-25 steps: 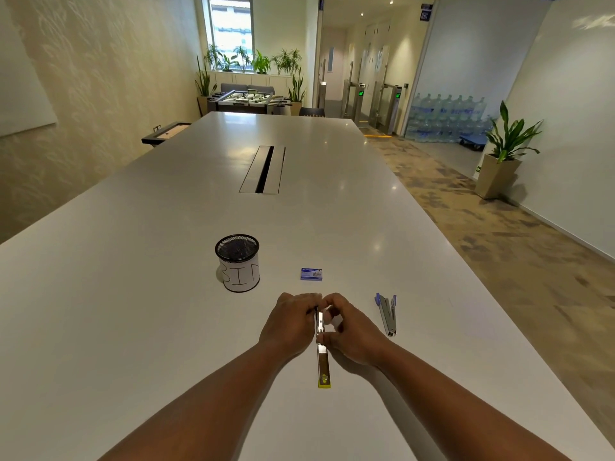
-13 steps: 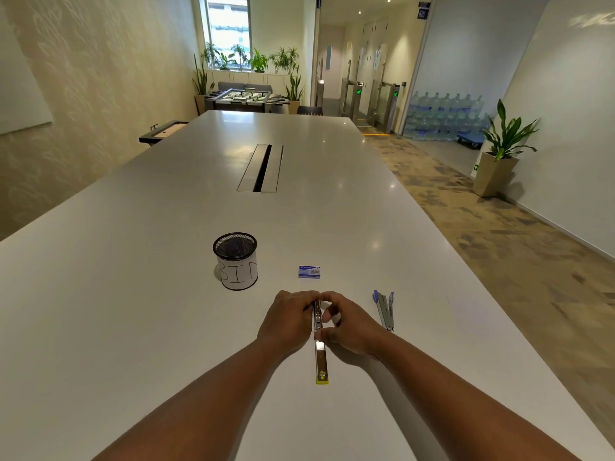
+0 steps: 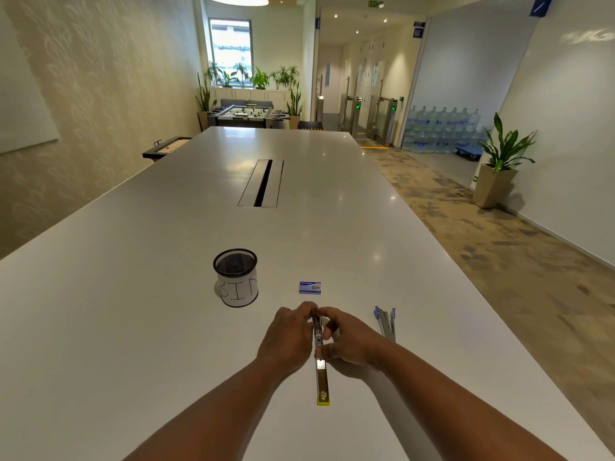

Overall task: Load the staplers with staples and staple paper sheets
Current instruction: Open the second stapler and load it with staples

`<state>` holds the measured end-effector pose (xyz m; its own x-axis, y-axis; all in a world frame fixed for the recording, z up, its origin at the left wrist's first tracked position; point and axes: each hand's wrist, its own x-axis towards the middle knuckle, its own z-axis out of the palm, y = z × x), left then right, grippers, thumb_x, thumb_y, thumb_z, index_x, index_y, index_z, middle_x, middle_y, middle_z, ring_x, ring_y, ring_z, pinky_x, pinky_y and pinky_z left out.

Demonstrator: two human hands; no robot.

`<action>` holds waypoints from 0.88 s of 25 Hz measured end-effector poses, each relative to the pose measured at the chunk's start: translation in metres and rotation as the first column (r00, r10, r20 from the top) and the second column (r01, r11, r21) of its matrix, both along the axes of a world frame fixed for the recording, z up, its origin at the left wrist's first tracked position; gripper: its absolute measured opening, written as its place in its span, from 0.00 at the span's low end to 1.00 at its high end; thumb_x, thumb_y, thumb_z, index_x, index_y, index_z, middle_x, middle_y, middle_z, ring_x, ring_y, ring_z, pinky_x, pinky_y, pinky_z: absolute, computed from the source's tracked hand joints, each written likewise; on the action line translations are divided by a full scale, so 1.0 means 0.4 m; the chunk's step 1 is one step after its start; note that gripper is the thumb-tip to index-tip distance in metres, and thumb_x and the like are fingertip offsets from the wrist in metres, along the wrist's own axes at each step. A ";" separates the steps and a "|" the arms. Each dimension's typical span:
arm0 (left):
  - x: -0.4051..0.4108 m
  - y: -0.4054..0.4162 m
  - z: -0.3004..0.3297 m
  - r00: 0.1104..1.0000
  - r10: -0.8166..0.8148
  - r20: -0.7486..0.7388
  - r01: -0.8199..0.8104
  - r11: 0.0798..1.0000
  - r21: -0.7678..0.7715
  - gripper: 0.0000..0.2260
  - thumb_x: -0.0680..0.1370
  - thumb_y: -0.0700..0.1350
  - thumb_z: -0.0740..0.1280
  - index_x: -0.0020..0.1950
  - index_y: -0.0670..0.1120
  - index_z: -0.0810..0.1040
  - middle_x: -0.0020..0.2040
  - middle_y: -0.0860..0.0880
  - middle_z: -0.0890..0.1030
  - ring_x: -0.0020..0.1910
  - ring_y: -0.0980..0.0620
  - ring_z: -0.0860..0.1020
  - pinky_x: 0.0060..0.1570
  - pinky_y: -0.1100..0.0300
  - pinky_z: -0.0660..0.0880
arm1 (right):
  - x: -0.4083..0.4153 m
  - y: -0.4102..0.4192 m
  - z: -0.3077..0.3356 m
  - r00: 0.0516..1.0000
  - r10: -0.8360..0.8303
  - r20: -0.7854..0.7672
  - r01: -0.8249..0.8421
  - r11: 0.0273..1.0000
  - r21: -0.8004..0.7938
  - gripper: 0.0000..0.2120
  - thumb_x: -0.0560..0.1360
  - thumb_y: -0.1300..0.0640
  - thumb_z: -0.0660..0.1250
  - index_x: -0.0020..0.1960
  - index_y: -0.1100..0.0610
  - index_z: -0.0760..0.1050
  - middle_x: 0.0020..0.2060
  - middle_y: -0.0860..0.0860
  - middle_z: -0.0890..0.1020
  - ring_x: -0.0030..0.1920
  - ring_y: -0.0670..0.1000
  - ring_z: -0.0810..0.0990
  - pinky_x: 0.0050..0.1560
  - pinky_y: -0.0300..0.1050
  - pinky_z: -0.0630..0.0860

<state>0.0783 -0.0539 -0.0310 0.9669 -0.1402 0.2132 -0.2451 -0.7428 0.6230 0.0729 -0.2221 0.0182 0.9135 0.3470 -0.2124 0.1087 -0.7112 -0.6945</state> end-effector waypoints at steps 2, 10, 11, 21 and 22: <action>0.002 -0.001 0.003 1.000 -0.002 0.012 0.002 1.000 0.014 0.09 0.83 0.46 0.61 0.61 0.58 0.72 0.52 0.49 0.80 0.52 0.53 0.76 0.47 0.60 0.76 | 0.001 0.000 0.004 1.000 -0.006 -0.007 0.005 1.000 -0.002 0.33 0.70 0.56 0.79 0.70 0.45 0.68 0.53 0.51 0.79 0.56 0.53 0.79 0.56 0.45 0.76; -0.004 -0.004 0.011 0.999 -0.044 0.031 0.043 0.999 0.025 0.09 0.82 0.48 0.58 0.47 0.58 0.75 0.39 0.58 0.79 0.46 0.52 0.76 0.43 0.51 0.79 | -0.013 -0.002 -0.026 0.997 -0.045 0.060 0.044 0.999 0.024 0.23 0.69 0.57 0.78 0.59 0.46 0.73 0.50 0.48 0.80 0.53 0.52 0.79 0.59 0.54 0.77; -0.003 -0.006 0.010 0.999 -0.041 0.033 0.041 0.999 0.023 0.09 0.82 0.49 0.57 0.45 0.58 0.74 0.36 0.59 0.78 0.44 0.52 0.77 0.42 0.50 0.79 | -0.015 -0.003 -0.027 0.996 -0.049 0.069 0.047 0.998 0.028 0.22 0.68 0.57 0.78 0.57 0.46 0.73 0.49 0.47 0.80 0.53 0.51 0.79 0.58 0.54 0.77; -0.004 -0.002 0.002 0.997 -0.062 0.042 0.062 0.998 0.009 0.10 0.83 0.53 0.56 0.43 0.63 0.71 0.36 0.60 0.77 0.44 0.53 0.76 0.46 0.52 0.77 | -0.036 -0.004 -0.034 0.985 -0.044 0.166 0.036 0.998 0.054 0.19 0.69 0.55 0.75 0.52 0.43 0.68 0.47 0.43 0.79 0.49 0.50 0.79 0.53 0.57 0.79; -0.004 0.000 0.002 0.997 -0.066 0.042 0.066 0.998 0.006 0.10 0.83 0.53 0.58 0.43 0.64 0.70 0.36 0.60 0.76 0.45 0.52 0.76 0.47 0.53 0.77 | -0.036 -0.004 -0.035 0.985 -0.047 0.164 0.038 0.998 0.058 0.19 0.70 0.55 0.75 0.53 0.43 0.68 0.47 0.43 0.79 0.48 0.49 0.79 0.53 0.56 0.79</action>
